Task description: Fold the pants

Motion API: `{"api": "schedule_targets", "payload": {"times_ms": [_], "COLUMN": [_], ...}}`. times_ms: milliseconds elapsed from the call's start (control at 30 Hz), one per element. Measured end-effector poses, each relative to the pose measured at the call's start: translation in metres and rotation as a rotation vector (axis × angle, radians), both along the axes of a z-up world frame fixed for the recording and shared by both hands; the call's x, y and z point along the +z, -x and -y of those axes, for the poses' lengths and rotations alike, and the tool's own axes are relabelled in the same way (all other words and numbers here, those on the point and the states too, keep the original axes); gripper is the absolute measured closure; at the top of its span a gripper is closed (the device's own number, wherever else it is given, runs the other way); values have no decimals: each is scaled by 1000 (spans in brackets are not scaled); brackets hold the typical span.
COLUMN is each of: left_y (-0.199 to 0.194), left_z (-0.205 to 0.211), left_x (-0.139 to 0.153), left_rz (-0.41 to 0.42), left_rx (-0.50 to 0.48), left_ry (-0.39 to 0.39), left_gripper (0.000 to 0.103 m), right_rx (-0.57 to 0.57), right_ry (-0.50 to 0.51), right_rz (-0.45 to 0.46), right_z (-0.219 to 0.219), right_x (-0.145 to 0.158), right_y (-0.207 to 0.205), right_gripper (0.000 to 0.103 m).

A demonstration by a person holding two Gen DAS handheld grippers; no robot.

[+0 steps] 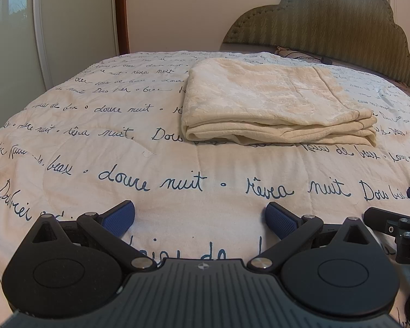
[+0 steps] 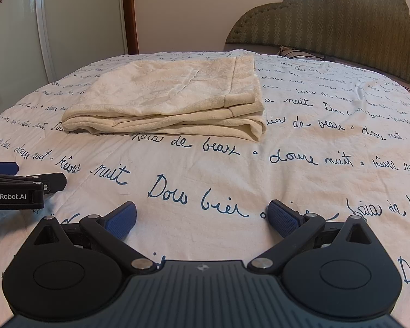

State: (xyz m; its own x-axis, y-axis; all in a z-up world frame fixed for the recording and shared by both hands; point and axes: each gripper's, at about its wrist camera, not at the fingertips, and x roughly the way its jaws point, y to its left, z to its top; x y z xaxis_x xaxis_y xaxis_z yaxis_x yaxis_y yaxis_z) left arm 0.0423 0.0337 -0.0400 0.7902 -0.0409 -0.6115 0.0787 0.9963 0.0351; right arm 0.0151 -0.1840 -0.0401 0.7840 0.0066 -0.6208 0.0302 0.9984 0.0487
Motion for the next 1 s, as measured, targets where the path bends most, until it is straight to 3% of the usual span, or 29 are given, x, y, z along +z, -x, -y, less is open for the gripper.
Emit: {"api": "schedule_targets", "payload": {"times_ms": [1000], "left_y": [0], "left_z": [0], "left_x": [0], "left_rz": [-1], "left_rx": [-4], "left_ry": [-1], "left_gripper": [0], "right_rx": [0], "right_ry": [-10], "right_rz": [1], "right_z": [2], "right_x": [0], "right_y": [0], "right_gripper": [0]}}
